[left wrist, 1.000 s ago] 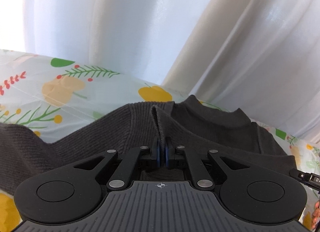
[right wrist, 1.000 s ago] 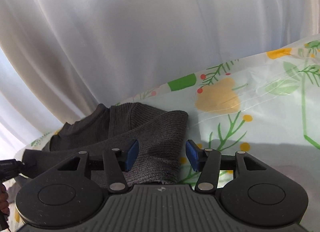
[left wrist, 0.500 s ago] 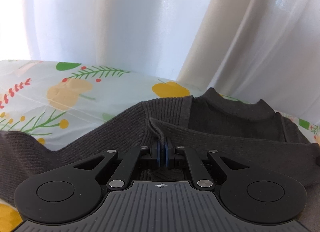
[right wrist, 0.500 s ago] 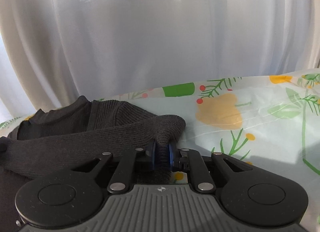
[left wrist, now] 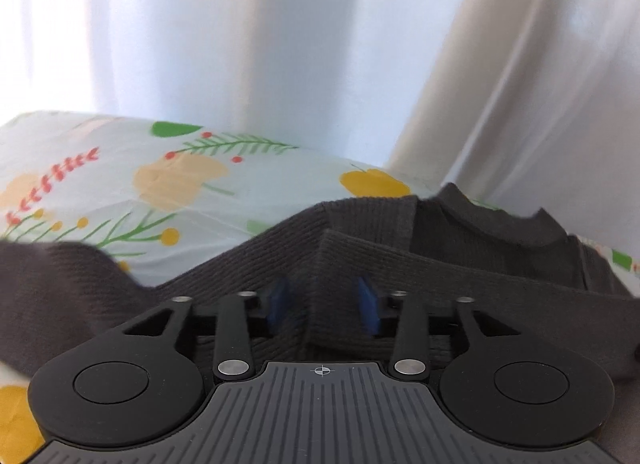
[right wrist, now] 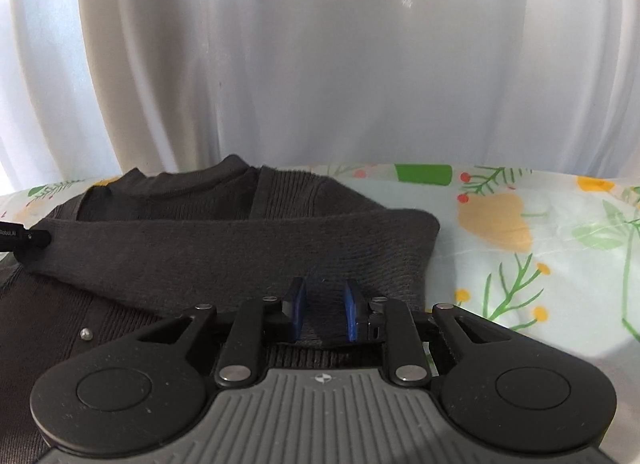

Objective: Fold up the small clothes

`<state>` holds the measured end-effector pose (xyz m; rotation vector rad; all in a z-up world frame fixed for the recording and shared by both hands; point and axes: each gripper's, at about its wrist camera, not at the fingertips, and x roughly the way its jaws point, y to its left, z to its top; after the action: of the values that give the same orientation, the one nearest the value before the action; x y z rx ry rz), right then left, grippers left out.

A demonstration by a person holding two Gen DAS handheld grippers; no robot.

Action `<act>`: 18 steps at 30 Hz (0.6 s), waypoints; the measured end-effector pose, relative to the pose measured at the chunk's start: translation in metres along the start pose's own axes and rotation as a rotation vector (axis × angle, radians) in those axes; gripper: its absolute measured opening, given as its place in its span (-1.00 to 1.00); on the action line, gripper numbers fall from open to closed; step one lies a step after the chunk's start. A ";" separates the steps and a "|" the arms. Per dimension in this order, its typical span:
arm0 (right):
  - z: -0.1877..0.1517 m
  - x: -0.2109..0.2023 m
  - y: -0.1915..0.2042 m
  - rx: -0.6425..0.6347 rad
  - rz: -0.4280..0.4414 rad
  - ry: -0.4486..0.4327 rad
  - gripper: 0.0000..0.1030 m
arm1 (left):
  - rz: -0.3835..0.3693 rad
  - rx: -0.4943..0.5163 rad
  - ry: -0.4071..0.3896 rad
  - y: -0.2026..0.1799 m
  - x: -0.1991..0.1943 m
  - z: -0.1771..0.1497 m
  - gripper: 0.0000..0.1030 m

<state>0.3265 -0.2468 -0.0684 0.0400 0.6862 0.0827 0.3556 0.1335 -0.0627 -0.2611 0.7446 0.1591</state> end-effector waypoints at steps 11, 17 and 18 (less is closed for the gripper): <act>-0.021 -0.056 0.006 0.133 0.153 -0.008 -0.33 | 0.259 -0.790 -0.214 0.251 -0.104 -0.042 0.54; -0.031 -0.060 0.024 0.169 0.187 0.021 -0.34 | 0.213 -1.065 -0.309 0.328 -0.106 -0.059 0.27; -0.031 -0.059 0.027 0.173 0.193 0.025 -0.34 | 0.206 -1.091 -0.322 0.334 -0.105 -0.059 0.23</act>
<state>0.2596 -0.2251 -0.0528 0.2715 0.7115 0.2093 0.1631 0.4307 -0.0914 -1.1654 0.2968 0.7873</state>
